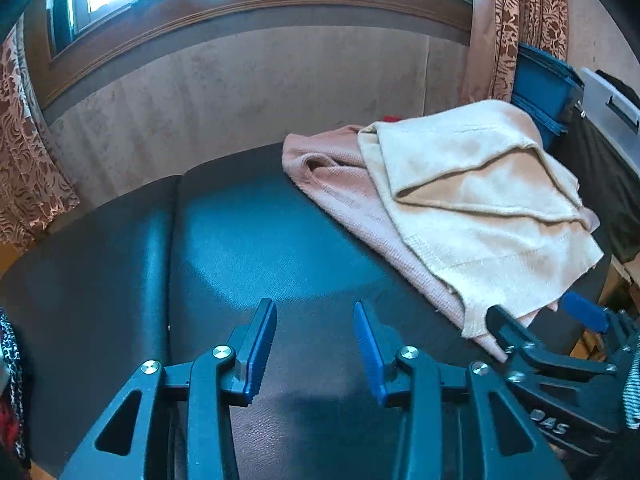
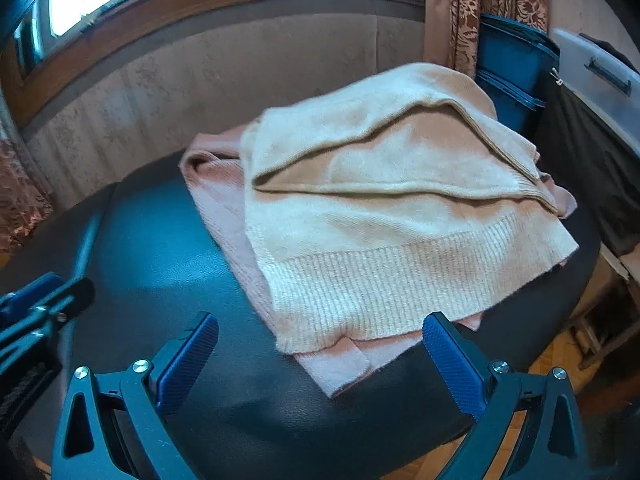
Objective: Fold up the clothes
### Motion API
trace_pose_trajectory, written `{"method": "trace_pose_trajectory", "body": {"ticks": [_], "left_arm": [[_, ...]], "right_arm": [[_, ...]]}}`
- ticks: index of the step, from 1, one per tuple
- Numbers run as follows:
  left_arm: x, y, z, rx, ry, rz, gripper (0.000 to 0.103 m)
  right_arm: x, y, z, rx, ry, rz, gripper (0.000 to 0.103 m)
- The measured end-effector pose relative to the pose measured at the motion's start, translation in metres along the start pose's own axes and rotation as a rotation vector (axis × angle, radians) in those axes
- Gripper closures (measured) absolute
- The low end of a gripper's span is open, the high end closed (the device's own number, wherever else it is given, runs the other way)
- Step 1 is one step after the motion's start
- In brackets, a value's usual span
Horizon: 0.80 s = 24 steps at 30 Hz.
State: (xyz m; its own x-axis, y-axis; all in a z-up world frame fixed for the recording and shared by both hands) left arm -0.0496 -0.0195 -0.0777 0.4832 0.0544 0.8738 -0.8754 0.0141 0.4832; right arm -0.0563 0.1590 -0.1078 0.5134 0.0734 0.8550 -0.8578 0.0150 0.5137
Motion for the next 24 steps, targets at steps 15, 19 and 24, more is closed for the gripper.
{"method": "trace_pose_trajectory", "body": {"ticks": [15, 19, 24], "left_arm": [[-0.072, -0.06, 0.03, 0.016, -0.088, 0.105, 0.051], [-0.071, -0.068, 0.029, 0.007, -0.158, 0.044, 0.041], [-0.067, -0.07, 0.025, -0.013, -0.173, -0.014, 0.029]], "right_arm": [[-0.032, -0.011, -0.007, -0.089, 0.346, 0.088, 0.031], [-0.034, 0.031, -0.036, -0.182, 0.387, 0.018, 0.031], [-0.035, 0.098, -0.085, -0.4, 0.528, -0.092, 0.02]]}}
Point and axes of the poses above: each gripper's, at about its wrist camera, not at the fingertips, and x roughly against the way its jaws point, z to its left, y to its top, the point moved 8 cm from there along -x, roughly the way its jaws point, and after that the axes turned 11 degrees about z, right-handed, at the moved point
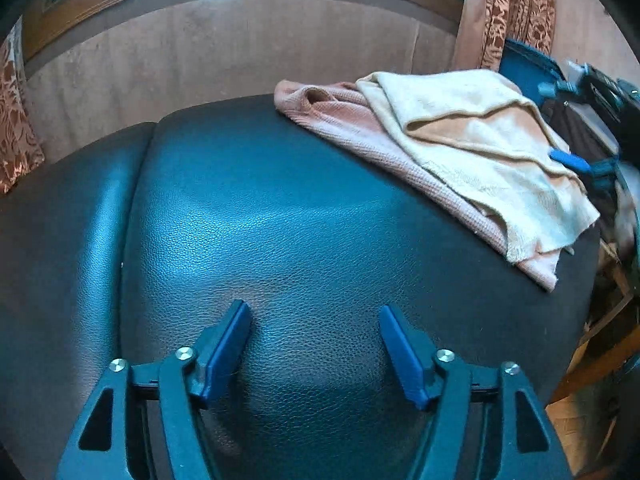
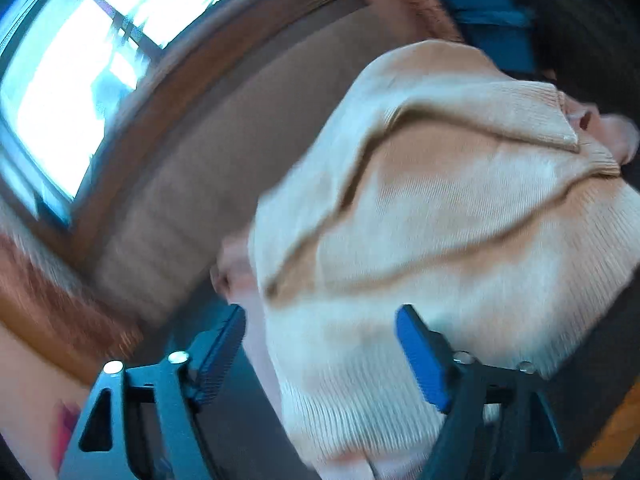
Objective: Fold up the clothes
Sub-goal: 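Grasp the cream sweater with the right tool and lift it up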
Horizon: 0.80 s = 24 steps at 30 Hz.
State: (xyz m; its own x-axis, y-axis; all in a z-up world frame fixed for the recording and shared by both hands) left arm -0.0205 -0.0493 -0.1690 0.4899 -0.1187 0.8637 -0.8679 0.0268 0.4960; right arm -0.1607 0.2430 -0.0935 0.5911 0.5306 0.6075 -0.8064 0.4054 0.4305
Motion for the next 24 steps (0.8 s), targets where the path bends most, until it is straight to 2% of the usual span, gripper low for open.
{"method": "trace_pose_trajectory", "body": {"ticks": [2, 3, 6, 8, 10, 12, 15, 17, 19, 20, 24], "left_arm": [[0.0, 0.0, -0.005, -0.014, -0.019, -0.002, 0.017], [-0.001, -0.001, -0.007, -0.027, -0.011, -0.001, 0.016], [-0.003, 0.0, -0.009, -0.045, 0.003, -0.004, 0.015], [-0.003, 0.002, -0.008, -0.041, -0.012, -0.004, 0.015], [-0.003, 0.001, -0.008, -0.044, -0.014, -0.008, 0.015], [-0.003, 0.0, -0.009, -0.054, -0.001, -0.011, 0.014], [-0.006, 0.003, -0.01, -0.064, 0.007, -0.011, 0.013], [-0.006, 0.002, -0.01, -0.064, 0.003, -0.012, 0.012], [-0.007, 0.002, -0.01, -0.066, 0.007, -0.013, 0.012], [-0.007, 0.001, -0.01, -0.067, 0.009, -0.012, 0.012], [-0.006, 0.0, -0.011, -0.066, 0.012, -0.007, 0.012]], "right_arm": [[-0.003, 0.032, -0.003, -0.087, 0.118, -0.036, 0.02], [-0.003, 0.044, -0.003, -0.111, 0.155, -0.054, 0.02], [-0.017, 0.074, -0.009, -0.16, 0.182, -0.096, 0.021], [-0.033, 0.088, -0.02, -0.233, 0.218, -0.107, 0.032], [-0.043, 0.097, -0.034, -0.306, 0.234, -0.138, 0.052], [-0.044, 0.106, -0.041, -0.363, 0.284, -0.192, 0.062], [-0.043, 0.121, -0.045, -0.36, 0.262, -0.262, 0.062], [-0.051, 0.133, -0.046, -0.366, 0.267, -0.241, 0.065], [-0.062, 0.143, -0.046, -0.36, 0.265, -0.189, 0.074], [-0.068, 0.147, -0.046, -0.355, 0.264, -0.16, 0.074], [-0.094, 0.162, -0.047, -0.431, 0.375, -0.054, 0.079]]}}
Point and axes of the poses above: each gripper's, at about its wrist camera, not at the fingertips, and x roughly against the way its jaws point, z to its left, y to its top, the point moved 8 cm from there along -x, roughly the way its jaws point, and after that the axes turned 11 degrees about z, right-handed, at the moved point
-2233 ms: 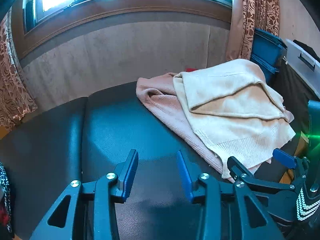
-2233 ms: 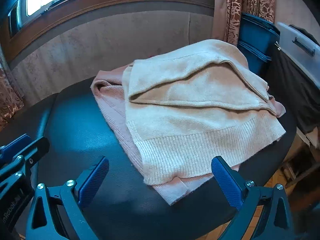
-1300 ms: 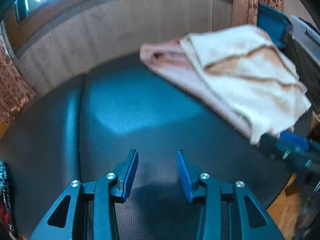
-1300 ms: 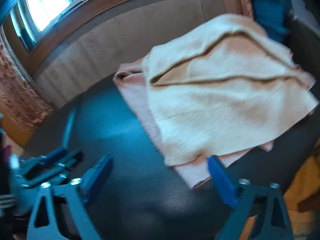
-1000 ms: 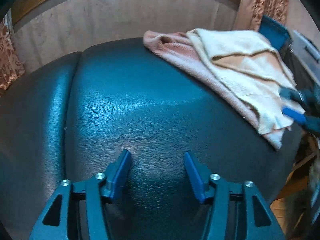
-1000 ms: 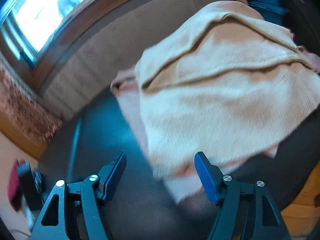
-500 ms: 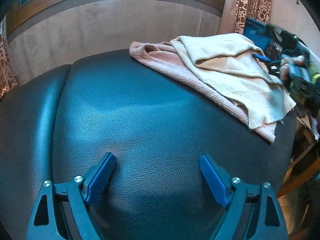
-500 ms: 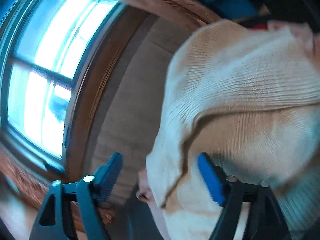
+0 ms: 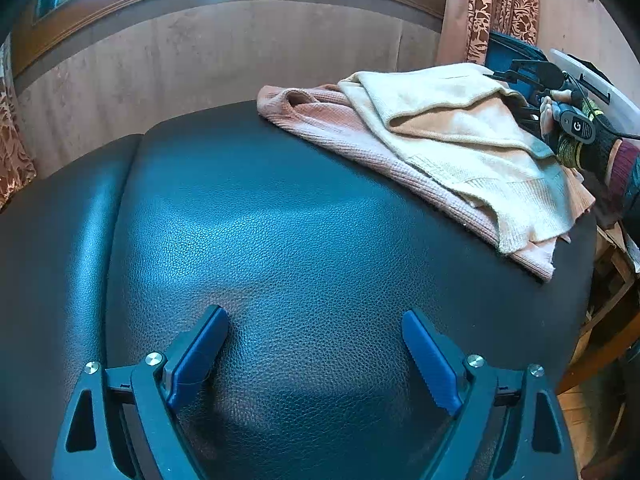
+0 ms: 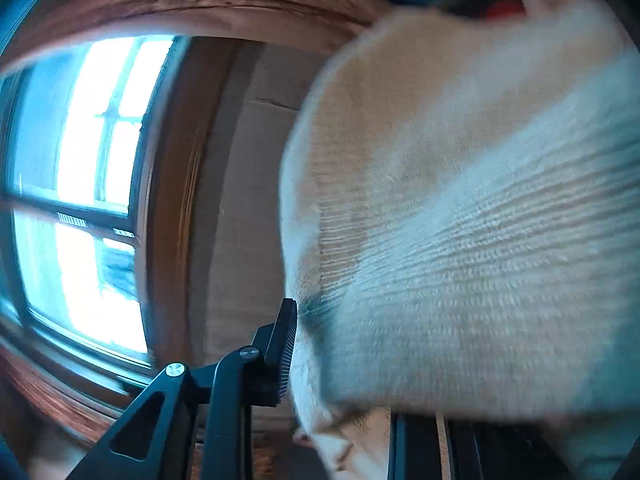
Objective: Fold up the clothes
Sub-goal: 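Grasp the cream sweater with the right tool and lift it up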
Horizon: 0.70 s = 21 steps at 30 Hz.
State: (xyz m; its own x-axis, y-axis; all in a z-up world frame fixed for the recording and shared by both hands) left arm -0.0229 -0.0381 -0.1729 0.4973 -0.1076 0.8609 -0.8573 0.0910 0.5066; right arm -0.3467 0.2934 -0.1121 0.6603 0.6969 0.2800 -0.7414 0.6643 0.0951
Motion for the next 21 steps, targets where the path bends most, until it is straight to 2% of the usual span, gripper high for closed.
{"method": "trace_pose_trajectory", "body": {"ticks": [4, 6, 7, 8, 11, 13, 16, 18, 21], "left_arm": [[0.005, -0.004, 0.0, -0.01, 0.004, 0.026, 0.013], [0.009, -0.007, 0.001, -0.032, 0.008, 0.048, 0.018], [0.012, -0.008, 0.003, -0.031, 0.002, 0.053, 0.024], [0.015, -0.01, 0.007, -0.015, -0.012, 0.055, 0.026], [0.024, -0.014, 0.027, 0.068, -0.045, 0.067, 0.026], [0.029, -0.017, 0.043, 0.124, -0.057, 0.067, 0.026], [0.04, -0.021, 0.066, 0.192, -0.046, 0.053, 0.027], [0.051, -0.025, 0.081, 0.229, -0.032, 0.034, 0.028], [0.072, -0.03, 0.103, 0.278, -0.017, -0.003, 0.028]], "right_arm": [[-0.01, -0.009, 0.008, 0.034, -0.053, 0.037, 0.096], [-0.012, -0.014, 0.028, 0.098, -0.106, 0.004, 0.097], [-0.013, -0.016, 0.038, 0.13, -0.133, -0.012, 0.097], [-0.015, -0.02, 0.052, 0.156, -0.129, -0.021, 0.097], [-0.031, -0.051, 0.121, 0.281, 0.017, 0.034, 0.097], [-0.051, -0.094, 0.171, 0.426, 0.054, 0.114, 0.097], [-0.093, -0.175, 0.226, 0.603, 0.095, 0.291, 0.097], [-0.116, -0.233, 0.239, 0.681, 0.102, 0.434, 0.097], [-0.15, -0.341, 0.219, 0.756, 0.076, 0.634, 0.091]]}}
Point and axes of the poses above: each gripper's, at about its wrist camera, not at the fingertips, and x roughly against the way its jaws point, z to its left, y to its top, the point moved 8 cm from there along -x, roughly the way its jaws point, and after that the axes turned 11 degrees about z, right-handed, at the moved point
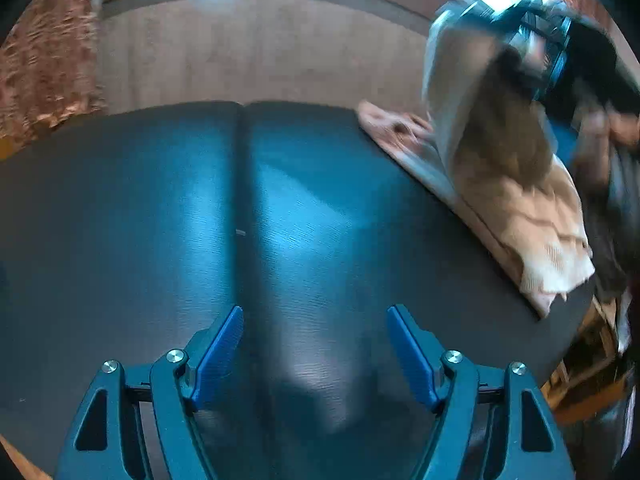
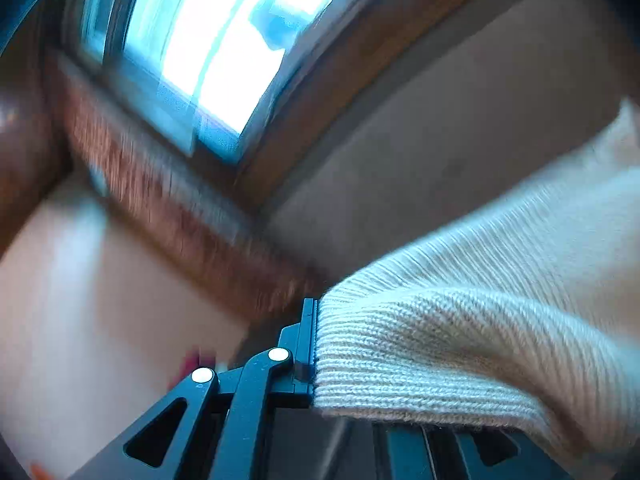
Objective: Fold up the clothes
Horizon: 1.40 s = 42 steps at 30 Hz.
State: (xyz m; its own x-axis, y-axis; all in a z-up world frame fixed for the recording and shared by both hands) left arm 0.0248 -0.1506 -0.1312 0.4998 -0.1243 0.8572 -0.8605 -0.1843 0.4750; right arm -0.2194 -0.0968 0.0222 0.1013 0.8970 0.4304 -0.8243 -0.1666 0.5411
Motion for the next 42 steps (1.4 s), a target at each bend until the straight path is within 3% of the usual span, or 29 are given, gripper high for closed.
{"method": "trace_pose_trajectory", "body": {"ticks": [2, 4, 5, 6, 10, 12, 15, 17, 21, 24, 29, 32, 34, 36, 37, 38, 39, 41, 42], "left_arm": [[0.015, 0.001, 0.016, 0.033, -0.003, -0.024, 0.028], [0.028, 0.001, 0.034, 0.079, -0.017, -0.038, 0.028], [0.033, 0.001, 0.043, 0.106, -0.027, -0.043, 0.028], [0.036, 0.001, 0.048, 0.124, -0.032, -0.047, 0.028], [0.04, 0.005, 0.055, 0.119, -0.033, -0.062, 0.028], [0.038, 0.01, 0.043, 0.075, -0.056, -0.057, 0.028], [0.028, 0.016, 0.008, -0.034, -0.06, -0.053, 0.028], [0.016, 0.022, -0.012, -0.141, 0.009, -0.062, 0.028], [-0.01, 0.031, -0.049, -0.356, 0.125, -0.089, 0.028], [-0.029, 0.038, -0.061, -0.452, 0.168, -0.087, 0.027], [-0.051, 0.042, -0.061, -0.567, 0.138, -0.04, 0.027], [-0.074, 0.038, -0.062, -0.607, 0.069, 0.057, 0.026], [-0.08, 0.041, -0.065, -0.543, -0.017, 0.094, 0.027], [-0.085, 0.044, -0.068, -0.477, -0.1, 0.129, 0.031], [-0.088, 0.046, -0.069, -0.43, -0.124, 0.134, 0.043], [-0.088, 0.048, -0.07, -0.396, -0.136, 0.124, 0.065], [-0.089, 0.05, -0.071, -0.361, -0.151, 0.114, 0.078], [-0.086, 0.055, -0.068, -0.276, -0.219, 0.12, 0.082], [-0.085, 0.058, -0.066, -0.233, -0.253, 0.123, 0.083]], "right_arm": [[-0.057, -0.066, 0.007, 0.01, -0.008, 0.12, 0.079], [-0.103, -0.11, 0.016, 0.003, -0.044, 0.209, 0.041], [-0.113, -0.134, 0.01, 0.005, -0.077, 0.241, 0.034], [-0.118, -0.156, 0.005, 0.009, -0.107, 0.264, 0.029], [-0.109, -0.22, -0.01, -0.005, -0.16, 0.297, 0.029], [-0.094, -0.241, -0.014, -0.03, -0.15, 0.293, 0.024], [-0.038, -0.283, -0.032, -0.035, -0.159, 0.29, 0.01], [-0.014, -0.299, -0.04, -0.054, -0.182, 0.29, 0.01], [0.034, -0.302, -0.06, -0.095, -0.312, 0.237, 0.005], [0.043, -0.289, -0.06, -0.052, -0.415, 0.186, 0.002], [0.06, -0.274, -0.082, -0.064, -0.51, 0.137, 0.002], [0.073, -0.265, -0.096, -0.057, -0.603, 0.106, 0.002], [0.087, -0.255, -0.104, -0.004, -0.731, 0.077, 0.0], [0.097, -0.241, -0.106, 0.098, -0.917, 0.076, 0.0], [0.099, -0.232, -0.104, 0.196, -1.051, 0.079, 0.0], [0.099, -0.225, -0.102, 0.287, -1.162, 0.081, 0.0], [0.098, -0.218, -0.101, 0.38, -1.277, 0.083, 0.0], [0.096, -0.206, -0.102, 0.549, -1.466, 0.088, 0.0], [0.092, -0.201, -0.106, 0.597, -1.487, 0.11, 0.0]]}}
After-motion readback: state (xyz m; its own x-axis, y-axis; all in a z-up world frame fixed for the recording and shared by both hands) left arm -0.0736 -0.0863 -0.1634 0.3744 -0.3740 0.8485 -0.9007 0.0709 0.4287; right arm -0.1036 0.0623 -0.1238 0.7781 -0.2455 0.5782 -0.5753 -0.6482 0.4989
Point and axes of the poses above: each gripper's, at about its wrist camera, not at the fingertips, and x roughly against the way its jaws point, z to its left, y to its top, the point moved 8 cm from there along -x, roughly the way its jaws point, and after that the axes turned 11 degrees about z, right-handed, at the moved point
